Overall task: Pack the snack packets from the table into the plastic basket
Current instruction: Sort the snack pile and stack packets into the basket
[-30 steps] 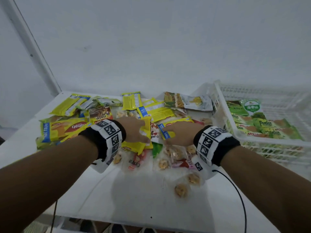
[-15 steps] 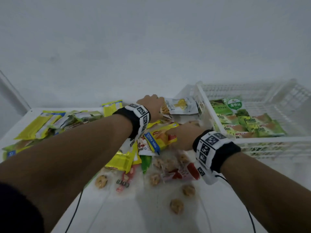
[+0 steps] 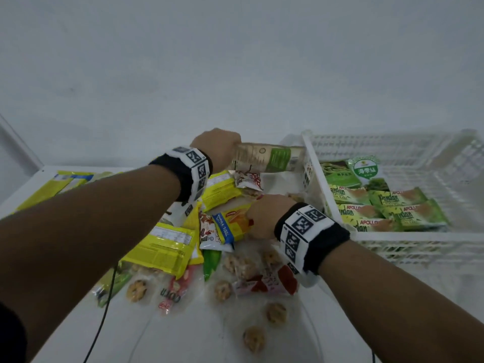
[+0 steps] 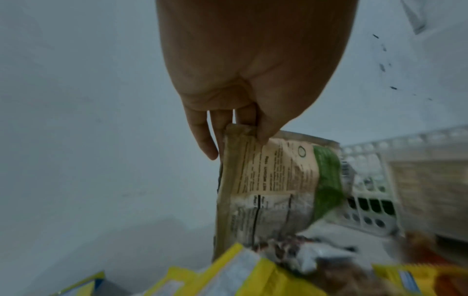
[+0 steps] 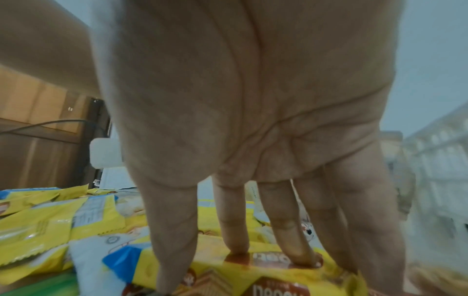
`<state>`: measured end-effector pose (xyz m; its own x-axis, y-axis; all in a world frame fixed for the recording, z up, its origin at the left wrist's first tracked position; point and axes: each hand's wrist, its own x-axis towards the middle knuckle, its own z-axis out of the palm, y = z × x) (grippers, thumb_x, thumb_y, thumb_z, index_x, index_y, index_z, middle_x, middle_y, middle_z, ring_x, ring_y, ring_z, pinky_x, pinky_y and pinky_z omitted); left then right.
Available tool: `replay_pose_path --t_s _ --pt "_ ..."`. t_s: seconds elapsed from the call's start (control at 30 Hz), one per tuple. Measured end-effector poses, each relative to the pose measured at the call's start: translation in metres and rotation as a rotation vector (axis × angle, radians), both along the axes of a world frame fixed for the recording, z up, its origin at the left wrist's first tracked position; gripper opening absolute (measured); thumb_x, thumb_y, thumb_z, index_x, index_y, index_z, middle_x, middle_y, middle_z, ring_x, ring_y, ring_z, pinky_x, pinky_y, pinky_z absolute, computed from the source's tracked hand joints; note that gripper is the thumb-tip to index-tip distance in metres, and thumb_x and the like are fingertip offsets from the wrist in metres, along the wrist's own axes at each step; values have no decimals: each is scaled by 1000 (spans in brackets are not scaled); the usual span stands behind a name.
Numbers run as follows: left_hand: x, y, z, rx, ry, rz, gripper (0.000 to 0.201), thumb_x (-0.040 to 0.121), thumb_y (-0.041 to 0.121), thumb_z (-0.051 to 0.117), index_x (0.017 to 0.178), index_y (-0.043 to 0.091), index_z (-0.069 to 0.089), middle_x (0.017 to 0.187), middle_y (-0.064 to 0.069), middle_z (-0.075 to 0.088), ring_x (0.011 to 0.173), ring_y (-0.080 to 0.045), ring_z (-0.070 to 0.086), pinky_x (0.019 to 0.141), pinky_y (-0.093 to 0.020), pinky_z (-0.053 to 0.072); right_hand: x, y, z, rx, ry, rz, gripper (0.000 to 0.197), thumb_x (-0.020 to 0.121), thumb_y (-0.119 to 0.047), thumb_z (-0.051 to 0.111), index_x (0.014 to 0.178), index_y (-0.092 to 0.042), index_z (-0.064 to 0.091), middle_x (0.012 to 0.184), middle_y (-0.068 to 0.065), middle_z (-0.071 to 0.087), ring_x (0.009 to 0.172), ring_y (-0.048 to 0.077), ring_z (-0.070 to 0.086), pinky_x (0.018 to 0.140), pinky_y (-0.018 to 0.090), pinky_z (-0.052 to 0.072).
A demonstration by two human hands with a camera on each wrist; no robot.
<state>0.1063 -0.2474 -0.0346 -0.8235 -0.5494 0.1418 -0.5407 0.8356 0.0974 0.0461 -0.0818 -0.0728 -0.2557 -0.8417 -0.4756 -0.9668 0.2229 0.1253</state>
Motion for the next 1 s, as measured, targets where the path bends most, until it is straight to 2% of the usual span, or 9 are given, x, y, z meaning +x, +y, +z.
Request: replay_pose_path --t_s 0.2,0.23,0.3,0.37,0.5,0.67,0.77,0.9,1.0 --pt "11 7 13 79 -20 -52 31 108 26 40 117 16 68 111 -5 69 98 -28 61 83 -37 49 3 3 6 -15 -4 1 35 102 -33 50 70 -19 47 72 -1 49 59 13 43 53 27 36" --pt "13 10 10 101 -36 -73 30 107 27 42 119 17 68 114 -4 70 100 -26 62 84 -36 49 4 6 6 -33 -8 0 31 102 -33 51 75 -18 52 77 -1 53 62 14 46 58 29 42" --pt "19 18 6 153 -65 -110 29 106 35 48 119 20 69 117 1 70 104 -21 62 87 -34 49 2 11 3 -59 -53 -11 20 101 -34 55 105 -17 66 106 3 66 85 23 60 81 36 49" --pt "30 25 5 194 -79 -126 32 101 46 54 117 24 70 116 7 69 103 -14 62 87 -32 50 7 15 5 -80 -87 -21 34 99 -37 59 127 -17 64 126 7 64 109 29 62 94 39 48" --pt "79 34 9 252 -52 -65 38 97 54 57 121 26 68 111 11 67 97 -10 61 88 -31 50 21 5 16 -107 21 107 33 97 -48 51 108 -22 65 108 2 67 91 23 63 80 37 53" --pt "175 36 7 246 17 100 28 93 52 66 108 30 71 89 20 64 82 -3 61 80 -31 51 55 -19 26 -257 -40 260 37 100 -52 49 122 -24 61 111 3 64 97 26 61 72 35 48" --pt "235 41 4 210 18 212 29 93 48 67 112 25 72 100 11 68 92 -11 62 83 -32 48 83 -37 21 -254 -101 347 49 99 -55 50 138 -26 49 120 6 58 103 28 59 76 39 51" --pt "318 36 -10 188 -81 405 55 87 63 63 131 31 62 123 3 60 115 -20 57 100 -40 45 122 -60 17 -274 -150 447 65 95 -62 55 150 -32 37 137 7 50 122 31 55 89 43 51" --pt "370 28 -18 268 -245 507 99 65 90 54 146 35 45 146 -1 45 132 -25 46 110 -43 40 153 -78 11 -305 -158 481 65 92 -63 59 147 -34 40 131 5 51 121 30 55 86 41 49"
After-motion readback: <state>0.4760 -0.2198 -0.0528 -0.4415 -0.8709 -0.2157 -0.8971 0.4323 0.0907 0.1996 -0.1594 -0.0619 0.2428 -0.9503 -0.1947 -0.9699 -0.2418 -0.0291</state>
